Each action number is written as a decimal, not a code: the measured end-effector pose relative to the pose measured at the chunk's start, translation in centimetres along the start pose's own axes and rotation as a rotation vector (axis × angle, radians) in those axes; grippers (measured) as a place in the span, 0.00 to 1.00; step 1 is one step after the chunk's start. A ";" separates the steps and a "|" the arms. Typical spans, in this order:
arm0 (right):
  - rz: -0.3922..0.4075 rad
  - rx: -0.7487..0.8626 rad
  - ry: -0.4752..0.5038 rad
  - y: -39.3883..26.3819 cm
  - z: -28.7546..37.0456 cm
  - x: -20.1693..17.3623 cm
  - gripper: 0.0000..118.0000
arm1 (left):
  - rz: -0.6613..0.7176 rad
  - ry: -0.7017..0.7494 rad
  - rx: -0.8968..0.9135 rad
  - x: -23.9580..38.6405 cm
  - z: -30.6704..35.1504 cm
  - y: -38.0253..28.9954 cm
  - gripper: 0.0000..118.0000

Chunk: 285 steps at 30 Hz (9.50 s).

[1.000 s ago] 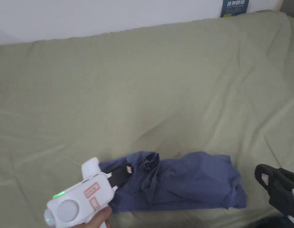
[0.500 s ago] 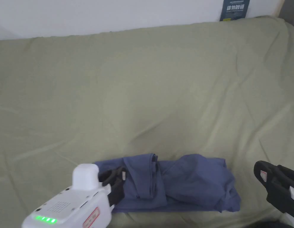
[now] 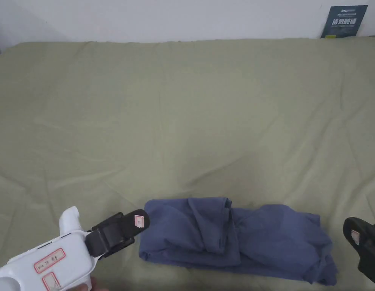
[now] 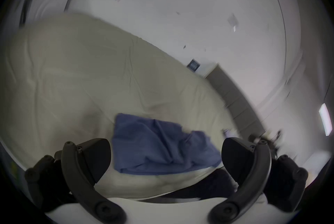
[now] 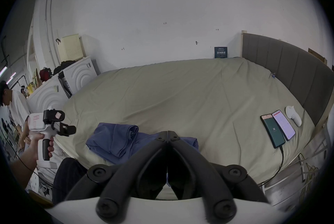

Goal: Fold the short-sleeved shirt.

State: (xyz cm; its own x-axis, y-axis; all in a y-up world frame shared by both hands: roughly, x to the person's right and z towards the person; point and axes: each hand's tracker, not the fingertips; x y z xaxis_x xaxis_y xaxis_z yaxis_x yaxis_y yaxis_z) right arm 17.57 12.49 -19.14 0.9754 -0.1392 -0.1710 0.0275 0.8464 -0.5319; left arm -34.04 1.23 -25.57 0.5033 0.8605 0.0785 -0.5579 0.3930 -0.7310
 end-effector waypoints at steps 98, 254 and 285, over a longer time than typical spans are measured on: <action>0.014 -0.045 -0.074 -2.1 0.7 2.1 0.00 | -0.747 0.333 -0.193 14.2 -9.0 -9.5 0.11; 0.224 0.518 -0.103 18.2 3.9 -3.5 1.00 | -1.035 0.477 0.708 31.2 3.3 2.6 1.00; -0.051 0.417 -0.159 20.1 4.0 -3.0 1.00 | -0.997 0.496 0.721 30.8 3.9 2.7 1.00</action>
State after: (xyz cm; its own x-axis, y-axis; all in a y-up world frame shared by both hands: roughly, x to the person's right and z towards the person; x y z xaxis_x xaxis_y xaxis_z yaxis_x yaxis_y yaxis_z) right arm 16.03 31.98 -25.96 0.9911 -0.1328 -0.0059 0.1304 0.9799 -0.1506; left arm -22.66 30.07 -22.50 0.9990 -0.0436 0.0012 0.0435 0.9986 0.0284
